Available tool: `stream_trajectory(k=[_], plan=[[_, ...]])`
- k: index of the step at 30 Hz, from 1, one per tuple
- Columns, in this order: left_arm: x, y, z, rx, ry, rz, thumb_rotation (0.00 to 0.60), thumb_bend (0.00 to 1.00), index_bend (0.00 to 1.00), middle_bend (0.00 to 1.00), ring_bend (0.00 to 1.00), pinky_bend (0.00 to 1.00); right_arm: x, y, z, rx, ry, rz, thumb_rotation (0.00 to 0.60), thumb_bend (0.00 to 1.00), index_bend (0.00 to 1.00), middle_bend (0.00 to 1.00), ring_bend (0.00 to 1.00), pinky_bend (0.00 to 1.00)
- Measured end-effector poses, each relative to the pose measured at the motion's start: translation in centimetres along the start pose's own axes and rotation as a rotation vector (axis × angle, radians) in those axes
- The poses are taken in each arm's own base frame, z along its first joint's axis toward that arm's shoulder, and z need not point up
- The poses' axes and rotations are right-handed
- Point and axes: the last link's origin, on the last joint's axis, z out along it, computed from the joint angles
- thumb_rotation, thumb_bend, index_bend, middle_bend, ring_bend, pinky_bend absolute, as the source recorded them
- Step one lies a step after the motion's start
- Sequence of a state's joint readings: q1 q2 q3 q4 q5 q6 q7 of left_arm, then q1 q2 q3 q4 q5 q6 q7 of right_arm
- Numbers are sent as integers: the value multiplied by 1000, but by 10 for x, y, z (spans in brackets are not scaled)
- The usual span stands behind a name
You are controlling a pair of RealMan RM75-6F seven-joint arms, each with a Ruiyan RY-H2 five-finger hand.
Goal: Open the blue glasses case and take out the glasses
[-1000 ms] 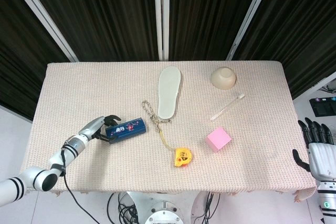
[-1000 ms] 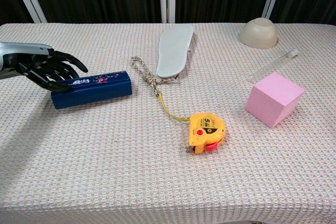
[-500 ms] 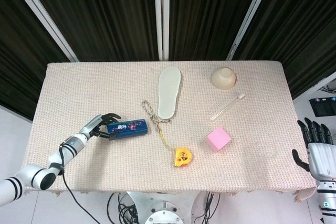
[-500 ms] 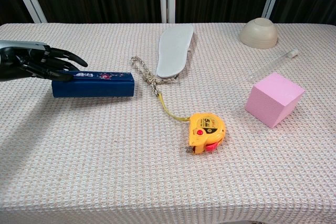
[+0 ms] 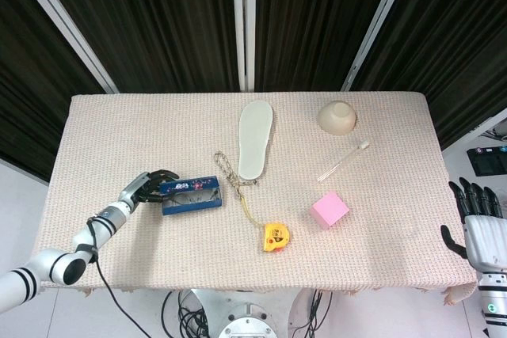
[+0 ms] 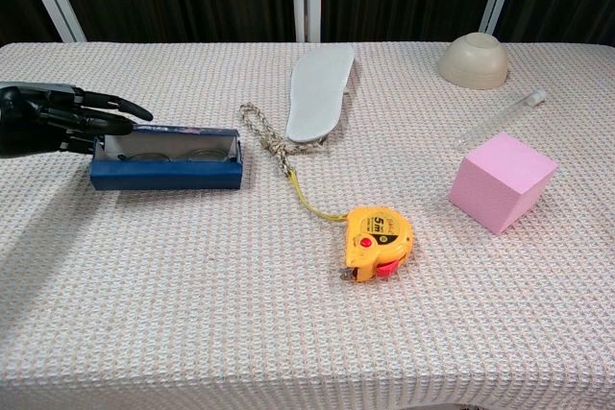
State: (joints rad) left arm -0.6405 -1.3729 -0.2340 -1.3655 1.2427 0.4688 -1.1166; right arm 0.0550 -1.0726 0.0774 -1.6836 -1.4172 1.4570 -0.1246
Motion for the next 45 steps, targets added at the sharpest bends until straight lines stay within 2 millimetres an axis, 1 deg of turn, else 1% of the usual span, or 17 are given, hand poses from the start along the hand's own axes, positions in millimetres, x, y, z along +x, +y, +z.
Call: stream_trajectory(k=[6,9,11,12,15,16,19,22,25,27,32,34,37,40,43,45], plan=[[-1,0,0,14,16,-68,600,509,331,715,398,310,-1,0,0,-1,-3,-1,600,327,0,0,0,0],[-1,0,0,16,23,-77,600,504,328,683,394,310,0,0,0,0,-3,0,600,327,0,0,0,0],[0,-1,0,20,32,-88,600,502,316,625,367,306,0,0,0,0,-4,0,600,327,0,0,0,0],[0,-2,0,22,36,-91,600,504,304,575,336,299,-1,0,0,0,-5,-1,600,327,0,0,0,0],[0,-3,1,27,49,-94,600,507,265,401,198,245,-1,-1,0,2,-6,0,600,327,0,0,0,0],[0,-3,1,27,52,-94,600,507,253,325,134,219,-1,-1,0,3,-7,0,600,327,0,0,0,0],[0,-3,2,17,67,-95,600,507,233,204,44,188,-1,0,0,4,-10,1,600,327,0,0,0,0],[0,0,2,-5,84,-107,600,507,216,111,3,161,-1,-1,0,8,-13,4,600,327,0,0,0,0],[2,3,2,-32,102,-122,600,505,205,40,0,145,-1,-1,0,14,-17,5,600,327,0,0,0,0],[3,5,2,-50,115,-135,600,504,201,20,0,135,-1,-1,0,19,-18,7,600,327,0,0,0,0],[7,10,1,-105,146,-155,600,503,199,11,0,95,-1,-1,0,25,-19,10,600,327,0,0,0,0],[8,12,0,-132,156,-144,600,504,198,11,0,81,-1,-1,0,28,-18,11,600,327,0,0,0,0],[8,16,-3,-190,174,-82,600,507,196,27,0,75,-1,-1,0,30,-19,13,600,327,0,0,0,0],[6,21,-8,-265,190,60,600,511,194,68,0,76,-1,-1,1,30,-19,12,600,327,0,0,0,0],[-2,22,-15,-318,172,263,600,511,179,126,0,83,-1,-1,1,30,-18,13,600,327,0,0,0,0],[-8,19,-20,-339,149,429,600,511,173,162,0,96,-1,-1,0,31,-15,14,600,327,0,0,0,0]])
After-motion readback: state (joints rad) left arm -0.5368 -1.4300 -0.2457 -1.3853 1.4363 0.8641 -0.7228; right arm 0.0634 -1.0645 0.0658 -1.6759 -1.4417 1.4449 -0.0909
